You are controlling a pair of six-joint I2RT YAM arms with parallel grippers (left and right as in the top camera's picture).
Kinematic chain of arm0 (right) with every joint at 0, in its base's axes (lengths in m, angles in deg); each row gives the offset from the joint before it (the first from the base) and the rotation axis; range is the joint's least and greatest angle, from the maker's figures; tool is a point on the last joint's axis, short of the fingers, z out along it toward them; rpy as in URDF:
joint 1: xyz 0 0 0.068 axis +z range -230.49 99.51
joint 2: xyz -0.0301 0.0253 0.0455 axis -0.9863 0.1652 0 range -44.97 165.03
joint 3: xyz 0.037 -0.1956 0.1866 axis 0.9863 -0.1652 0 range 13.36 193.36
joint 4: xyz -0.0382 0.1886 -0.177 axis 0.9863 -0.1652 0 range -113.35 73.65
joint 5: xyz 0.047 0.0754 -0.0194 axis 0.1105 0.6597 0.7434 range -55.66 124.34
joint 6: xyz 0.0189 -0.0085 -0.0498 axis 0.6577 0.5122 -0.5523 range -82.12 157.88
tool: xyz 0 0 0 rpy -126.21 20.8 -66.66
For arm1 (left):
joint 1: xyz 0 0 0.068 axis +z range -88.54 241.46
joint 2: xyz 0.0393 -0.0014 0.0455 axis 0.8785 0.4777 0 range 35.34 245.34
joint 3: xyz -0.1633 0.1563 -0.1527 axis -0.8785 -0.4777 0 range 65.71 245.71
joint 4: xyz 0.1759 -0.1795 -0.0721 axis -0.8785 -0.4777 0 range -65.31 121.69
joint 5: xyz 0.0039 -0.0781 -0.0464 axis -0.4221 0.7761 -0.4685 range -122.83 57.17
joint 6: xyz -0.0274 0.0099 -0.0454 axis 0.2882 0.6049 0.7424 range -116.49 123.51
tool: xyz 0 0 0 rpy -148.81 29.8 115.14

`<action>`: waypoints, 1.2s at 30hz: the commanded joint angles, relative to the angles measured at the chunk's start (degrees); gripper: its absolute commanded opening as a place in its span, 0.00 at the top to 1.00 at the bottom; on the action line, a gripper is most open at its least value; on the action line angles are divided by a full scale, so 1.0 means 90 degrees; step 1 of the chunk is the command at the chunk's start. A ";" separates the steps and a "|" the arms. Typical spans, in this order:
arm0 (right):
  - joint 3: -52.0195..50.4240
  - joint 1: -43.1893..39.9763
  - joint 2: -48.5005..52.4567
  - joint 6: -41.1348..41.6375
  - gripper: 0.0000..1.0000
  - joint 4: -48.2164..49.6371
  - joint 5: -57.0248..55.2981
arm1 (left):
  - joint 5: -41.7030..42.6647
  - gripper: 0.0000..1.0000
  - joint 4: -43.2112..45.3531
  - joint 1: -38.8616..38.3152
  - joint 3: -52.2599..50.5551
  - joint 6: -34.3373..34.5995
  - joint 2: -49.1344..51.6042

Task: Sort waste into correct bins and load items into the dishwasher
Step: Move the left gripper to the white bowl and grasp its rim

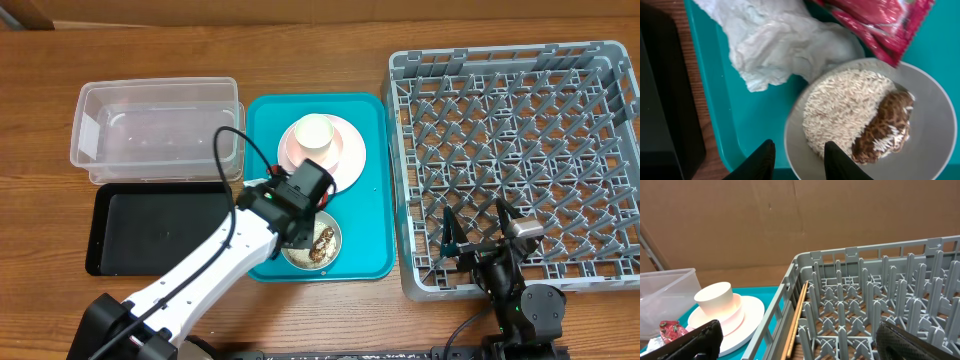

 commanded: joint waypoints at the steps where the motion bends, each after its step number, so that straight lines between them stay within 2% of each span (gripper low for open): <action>1: -0.0066 -0.0017 -0.0063 -0.0002 0.00 0.0041 -0.0010 | 0.0296 0.64 0.0007 0.0177 -0.0024 0.0058 0.0090; 14: -0.0066 -0.0017 -0.0063 -0.0002 0.00 0.0041 -0.0010 | 0.0270 0.64 0.0141 0.0192 -0.0158 0.0058 0.0682; 17: -0.0066 -0.0017 -0.0063 -0.0002 0.00 0.0041 -0.0010 | 0.0270 0.74 0.0177 0.0192 -0.0160 0.0053 0.0911; 21: -0.0066 -0.0017 -0.0063 -0.0002 0.00 0.0041 -0.0010 | 0.0272 0.80 0.0158 0.0192 -0.0160 0.0029 0.0974; 24: -0.0066 -0.0017 -0.0063 -0.0002 0.00 0.0041 -0.0010 | 0.0272 0.94 0.0151 0.0192 -0.0153 0.0029 0.0969; 25: -0.0066 -0.0017 -0.0063 -0.0002 0.00 0.0041 -0.0010 | 0.0272 0.96 0.0151 0.0192 -0.0151 0.0032 0.0967; 36: -0.0066 -0.0017 -0.0063 -0.0002 0.00 0.0041 -0.0010 | 0.0488 0.96 -0.0211 0.0180 0.0056 0.0007 0.0131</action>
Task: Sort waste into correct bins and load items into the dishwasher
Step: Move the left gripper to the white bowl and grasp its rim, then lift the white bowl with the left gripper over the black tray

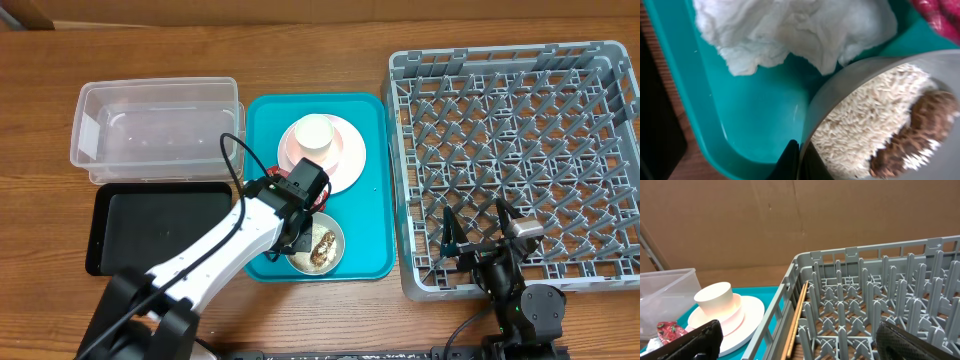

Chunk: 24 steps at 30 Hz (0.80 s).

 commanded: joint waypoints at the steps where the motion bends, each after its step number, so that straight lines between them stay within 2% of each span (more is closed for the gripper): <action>1: -0.0066 -0.0017 -0.0063 -0.0005 0.00 0.0036 -0.0012 | -0.0024 0.96 -0.0102 0.0017 0.0187 0.0012 -0.0522; 8: -0.0066 -0.0017 -0.0063 -0.0005 0.00 0.0036 -0.0012 | 0.0272 0.96 -0.0265 0.0041 0.0427 -0.0117 -0.1428; 15: -0.0066 -0.0017 -0.0063 -0.0005 0.00 0.0036 -0.0012 | 0.0661 0.96 -0.0651 0.0119 0.0542 -0.0306 -0.1596; 21: -0.0066 -0.0017 -0.0063 -0.0005 0.00 0.0036 -0.0012 | -0.0221 0.96 -0.0877 0.0447 0.0542 -0.0316 -0.1596; 24: -0.0066 -0.0017 -0.0063 -0.0005 0.00 0.0036 -0.0012 | -0.0248 0.96 -0.0986 0.0787 0.0542 -0.0367 -0.1598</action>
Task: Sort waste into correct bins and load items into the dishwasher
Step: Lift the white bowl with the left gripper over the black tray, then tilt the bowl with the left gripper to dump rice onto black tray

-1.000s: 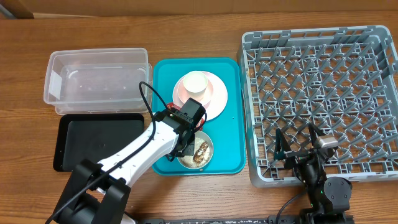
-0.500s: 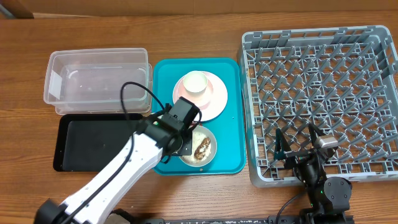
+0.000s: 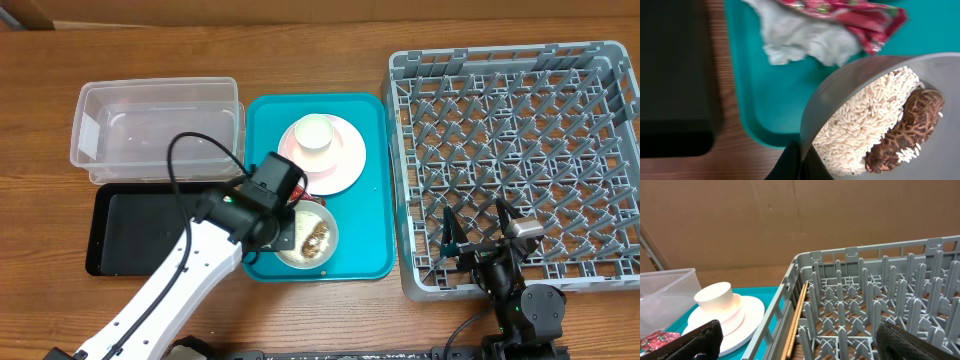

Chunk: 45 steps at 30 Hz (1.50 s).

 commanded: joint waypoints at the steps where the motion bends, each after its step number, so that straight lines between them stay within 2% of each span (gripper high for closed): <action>1: -0.0066 -0.0017 -0.0063 -0.0002 0.00 0.0041 -0.0010 | -0.0287 0.96 -0.0073 0.0398 0.0182 -0.0197 -0.0085; 5: -0.0066 -0.0017 -0.0063 -0.0002 0.00 0.0041 -0.0010 | -0.0347 0.96 -0.0177 0.0908 0.0182 -0.0396 -0.0085; 8: -0.0066 -0.0017 -0.0063 -0.0002 0.00 0.0041 -0.0010 | -0.1008 0.96 -0.0464 0.1331 0.0182 -0.0372 -0.0085; 17: -0.0066 -0.0017 -0.0063 -0.0002 0.00 0.0041 -0.0010 | -0.2450 0.96 -0.1166 0.2178 0.0182 0.0364 -0.0085; 24: -0.0066 -0.0017 -0.0063 -0.0002 0.00 0.0041 -0.0010 | -0.4488 0.96 -0.1112 0.2402 0.0182 0.1479 -0.0078; 31: -0.0066 -0.0017 -0.0063 -0.0002 0.00 0.0041 -0.0010 | -0.5438 0.96 -0.0988 0.2737 0.0180 0.1596 -0.0058; 37: -0.0066 -0.0017 -0.0063 -0.0002 0.00 0.0041 -0.0010 | -0.5836 0.96 -0.0345 0.3133 0.0170 0.1430 0.0100; 45: -0.0066 -0.0017 -0.0063 -0.0002 0.00 0.0041 -0.0010 | -0.5969 0.96 0.0250 0.3334 0.0170 0.0007 0.0690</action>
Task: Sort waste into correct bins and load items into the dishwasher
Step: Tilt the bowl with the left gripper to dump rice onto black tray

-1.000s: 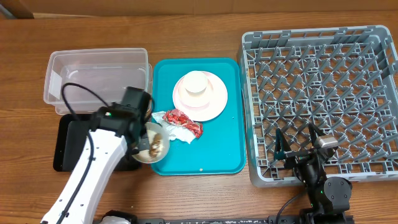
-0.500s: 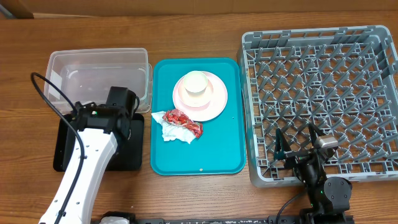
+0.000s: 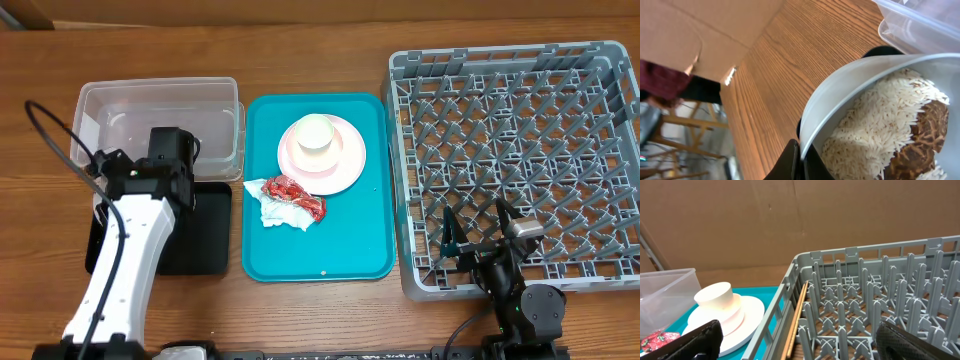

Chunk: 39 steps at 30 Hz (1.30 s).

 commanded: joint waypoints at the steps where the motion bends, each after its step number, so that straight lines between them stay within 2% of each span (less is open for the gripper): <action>1: -0.0066 -0.0017 -0.0063 -0.0005 0.00 0.0041 -0.0012 | -0.0379 0.96 0.0219 0.0034 0.0163 -0.0974 0.0345; 5: -0.0066 -0.0017 -0.0063 -0.0005 0.00 0.0041 -0.0012 | -0.0461 0.96 0.0444 0.0022 0.0163 -0.1608 0.0777; 12: -0.0066 -0.0017 -0.0063 -0.0005 0.00 0.0041 -0.0012 | -0.1037 0.96 0.0476 0.0022 0.0163 -0.1926 0.1044; 21: -0.0066 -0.0017 -0.0063 -0.0005 0.00 0.0041 -0.0012 | -0.1035 0.96 0.0318 -0.0369 0.0163 -0.1547 0.1044; 27: -0.0066 -0.0017 -0.0063 -0.0005 0.00 0.0041 -0.0012 | -0.1817 0.96 0.0461 -0.1030 0.0163 -0.1542 0.1047; 35: -0.0066 -0.0017 -0.0063 -0.0005 0.00 0.0041 -0.0012 | -0.1603 0.96 0.0454 -0.0937 0.0163 -0.1542 0.1047; 39: -0.0066 -0.0017 -0.0063 -0.0005 0.00 0.0041 -0.0012 | -0.1960 0.96 0.0338 -0.0933 0.0163 -0.1710 0.1047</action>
